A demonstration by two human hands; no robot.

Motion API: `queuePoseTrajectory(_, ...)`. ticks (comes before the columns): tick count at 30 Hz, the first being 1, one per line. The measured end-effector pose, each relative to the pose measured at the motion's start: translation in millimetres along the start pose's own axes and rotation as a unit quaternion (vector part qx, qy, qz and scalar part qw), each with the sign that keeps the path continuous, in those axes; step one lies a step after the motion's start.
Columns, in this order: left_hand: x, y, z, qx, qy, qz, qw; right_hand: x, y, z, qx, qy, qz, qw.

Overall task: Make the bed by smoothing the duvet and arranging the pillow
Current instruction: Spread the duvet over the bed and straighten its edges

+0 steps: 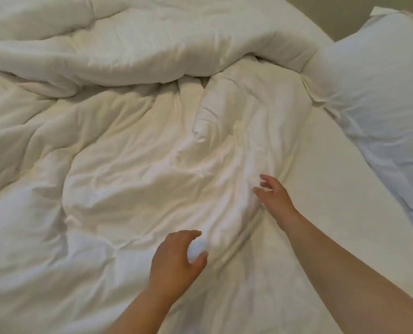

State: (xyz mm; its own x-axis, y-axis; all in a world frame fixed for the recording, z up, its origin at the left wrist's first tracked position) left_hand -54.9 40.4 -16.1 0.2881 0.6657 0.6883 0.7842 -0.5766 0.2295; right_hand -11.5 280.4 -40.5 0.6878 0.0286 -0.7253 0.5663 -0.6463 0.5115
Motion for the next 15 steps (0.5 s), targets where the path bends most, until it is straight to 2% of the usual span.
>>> queuePoseTrajectory(2, 19.8, -27.4, 35.0, -0.008, -0.039, 0.028, 0.999, 6.4, -30.7, -32.7, 0.023, 0.030, -0.005, 0.999)
queuePoseTrajectory(5, 23.9, -58.9, 77.7, -0.089, -0.087, -0.047, 0.991, 15.2, -82.1, -67.2, 0.039, 0.032, 0.015, 0.999)
queuePoseTrajectory(8, 5.4, -67.0, 95.3, -0.113, -0.141, -0.086, 0.980, 23.8, -122.1, -78.4, 0.049, -0.026, 0.067, 0.996)
queuePoseTrajectory(11, -1.6, -70.4, 103.8, -0.098, -0.191, -0.051, 0.975, 26.2, -162.7, -80.2, 0.067, -0.127, 0.125, 0.982)
queuePoseTrajectory(12, -1.9, -75.5, 106.4, -0.067, -0.200, -0.022, 0.977, 24.2, -174.9, -81.9, 0.088, -0.158, 0.144, 0.973)
queuePoseTrajectory(13, -1.8, -79.5, 107.6, -0.039, -0.196, -0.011, 0.980, 22.3, -186.4, -85.5, 0.111, -0.161, 0.163, 0.967)
queuePoseTrajectory(15, -1.8, -83.2, 110.7, -0.017, -0.175, -0.004, 0.984, 17.0, -198.3, -95.2, 0.159, -0.072, 0.203, 0.964)
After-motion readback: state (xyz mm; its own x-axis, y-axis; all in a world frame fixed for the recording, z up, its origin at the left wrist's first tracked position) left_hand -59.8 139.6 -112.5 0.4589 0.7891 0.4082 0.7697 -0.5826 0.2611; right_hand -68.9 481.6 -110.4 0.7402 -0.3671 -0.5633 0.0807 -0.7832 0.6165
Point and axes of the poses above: each hand's wrist, its own y-axis away from the middle knuckle, its own z-axis out of the palm, x = y × z, the point moved 7 cm from there along -y, towards the middle knuckle, and after that the axes turned 7 degrees about y, right-handed, at the moved point
